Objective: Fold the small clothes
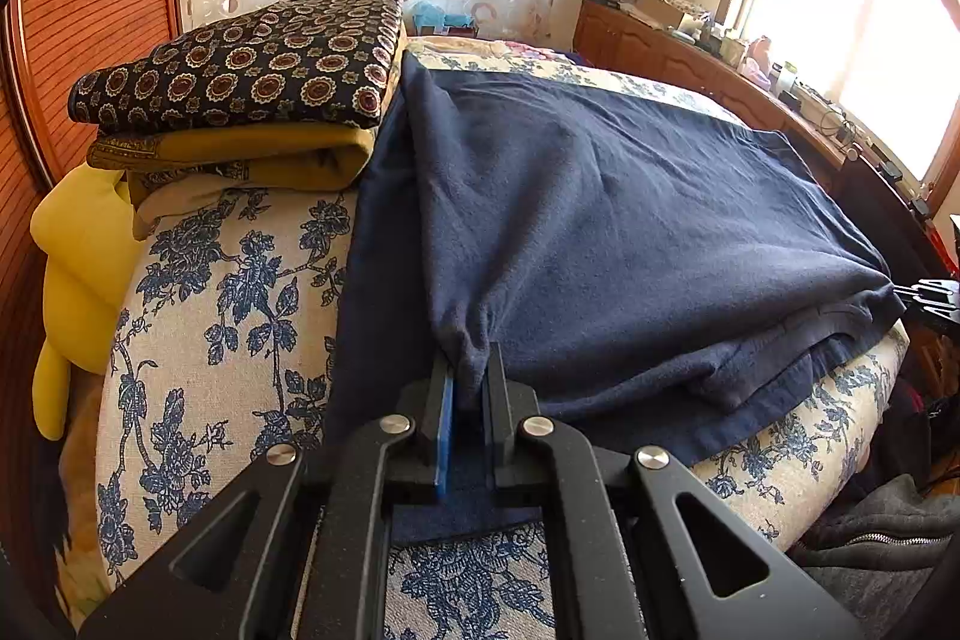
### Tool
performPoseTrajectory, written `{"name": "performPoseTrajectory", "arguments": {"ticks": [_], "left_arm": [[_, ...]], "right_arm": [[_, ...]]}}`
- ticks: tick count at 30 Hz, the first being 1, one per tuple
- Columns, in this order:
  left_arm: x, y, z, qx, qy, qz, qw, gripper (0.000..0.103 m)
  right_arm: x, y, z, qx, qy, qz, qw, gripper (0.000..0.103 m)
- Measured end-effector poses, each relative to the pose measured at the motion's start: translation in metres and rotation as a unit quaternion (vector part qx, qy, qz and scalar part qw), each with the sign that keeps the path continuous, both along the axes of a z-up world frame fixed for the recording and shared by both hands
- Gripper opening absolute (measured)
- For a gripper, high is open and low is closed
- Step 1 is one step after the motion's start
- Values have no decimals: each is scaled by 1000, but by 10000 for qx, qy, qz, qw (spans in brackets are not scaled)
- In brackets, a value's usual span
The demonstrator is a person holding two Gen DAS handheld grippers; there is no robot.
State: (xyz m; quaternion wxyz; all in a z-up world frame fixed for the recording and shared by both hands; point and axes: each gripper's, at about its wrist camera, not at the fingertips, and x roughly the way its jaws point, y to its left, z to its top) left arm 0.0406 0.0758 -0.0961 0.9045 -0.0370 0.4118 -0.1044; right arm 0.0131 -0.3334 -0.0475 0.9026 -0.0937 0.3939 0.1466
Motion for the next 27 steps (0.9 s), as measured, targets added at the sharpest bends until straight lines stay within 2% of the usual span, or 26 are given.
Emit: {"name": "performPoseTrajectory", "arguments": {"ticks": [7,10,12,14,16,20,26,27], "left_arm": [[-1,0,0,-19,9,10,10000,7],[-2,0,2,-53,-9,6,10000,7],[-4,1,6,-82,-71,21,9999,11],[-8,2,14,-69,-224,30,9997,34],[-10,5,21,-45,-342,49,9994,46],[-8,13,26,-17,-344,151,9993,47],[2,22,11,-42,-41,307,9995,47],[3,22,9,-34,-16,318,9995,47]], "right_arm": [[-9,-8,18,-526,259,27,9983,5],[-8,-10,21,-496,383,-9,9980,5],[-5,-10,26,-458,341,-19,9984,5],[-4,-11,33,-306,226,-66,9993,5],[-6,-9,39,-227,98,-75,9997,5],[-10,-2,46,-132,-168,-98,9997,5],[-12,12,49,-161,-362,-125,9991,6],[-14,13,50,-181,-356,6,9992,6]]}}
